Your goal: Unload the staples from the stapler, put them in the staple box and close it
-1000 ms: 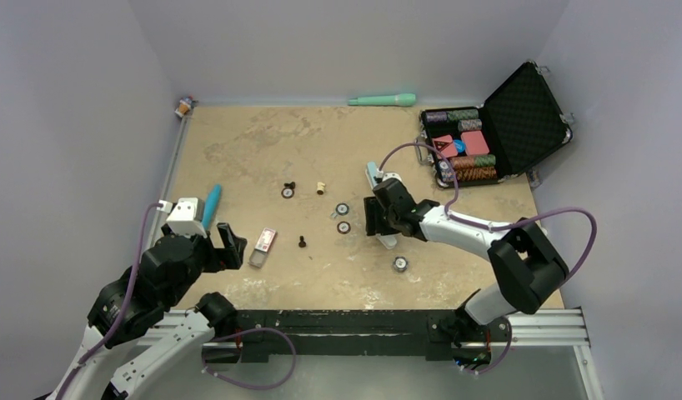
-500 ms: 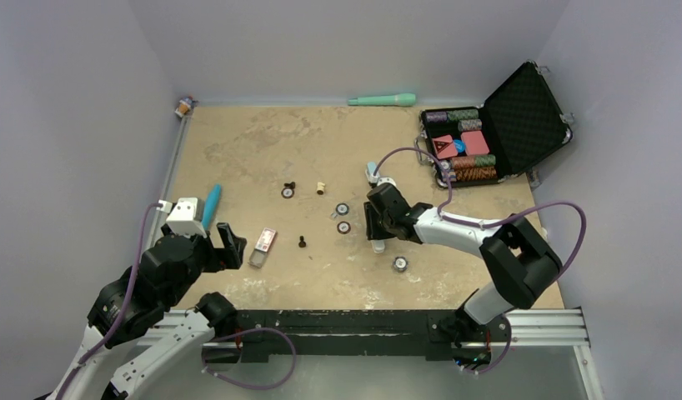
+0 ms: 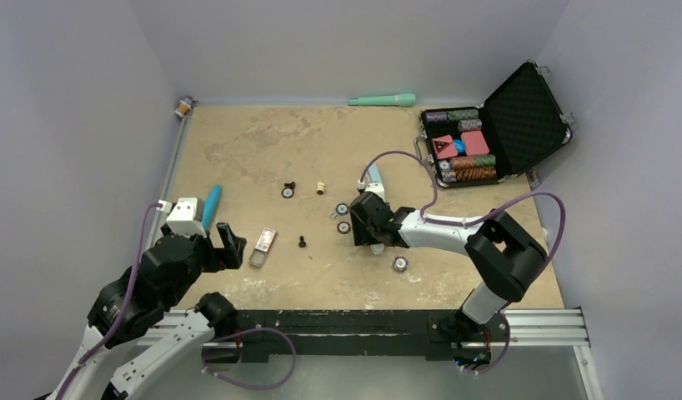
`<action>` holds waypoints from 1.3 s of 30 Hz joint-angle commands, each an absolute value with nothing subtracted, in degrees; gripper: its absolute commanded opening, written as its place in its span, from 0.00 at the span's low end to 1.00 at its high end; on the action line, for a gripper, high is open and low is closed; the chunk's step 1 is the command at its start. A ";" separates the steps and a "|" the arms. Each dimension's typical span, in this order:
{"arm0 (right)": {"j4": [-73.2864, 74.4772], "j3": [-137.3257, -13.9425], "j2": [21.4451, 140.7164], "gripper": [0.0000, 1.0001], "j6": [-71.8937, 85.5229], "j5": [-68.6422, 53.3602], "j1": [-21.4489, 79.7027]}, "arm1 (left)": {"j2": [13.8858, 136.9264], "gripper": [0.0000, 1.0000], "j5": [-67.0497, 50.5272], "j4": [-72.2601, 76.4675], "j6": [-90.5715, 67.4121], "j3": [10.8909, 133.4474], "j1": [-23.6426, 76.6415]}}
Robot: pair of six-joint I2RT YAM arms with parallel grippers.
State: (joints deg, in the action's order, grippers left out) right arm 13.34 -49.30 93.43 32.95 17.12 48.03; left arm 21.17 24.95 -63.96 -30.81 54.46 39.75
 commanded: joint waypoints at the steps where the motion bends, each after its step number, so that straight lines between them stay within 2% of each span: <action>1: 19.13 -49.75 94.31 0.62 38.43 19.19 50.67 | 21.33 0.94 26.10 -63.18 -30.74 54.33 39.42; 15: 23.67 -48.26 91.04 0.56 45.44 22.49 53.17 | 21.03 0.94 26.20 -63.11 -30.76 54.38 39.40; 23: 23.83 -48.59 90.44 0.46 48.78 23.21 55.28 | 21.01 0.94 26.27 -63.12 -30.65 54.41 39.43; 35: 29.06 -53.62 91.02 0.47 49.90 27.02 55.39 | 20.83 0.94 26.36 -63.05 -30.67 54.36 39.45; 39: 29.31 -53.96 91.52 0.44 50.10 27.42 55.41 | 20.83 0.94 26.33 -63.04 -30.55 54.32 39.38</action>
State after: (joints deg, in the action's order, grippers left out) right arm 27.73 -51.92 91.26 48.47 24.62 55.13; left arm 21.15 25.36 -63.96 -30.81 54.46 39.75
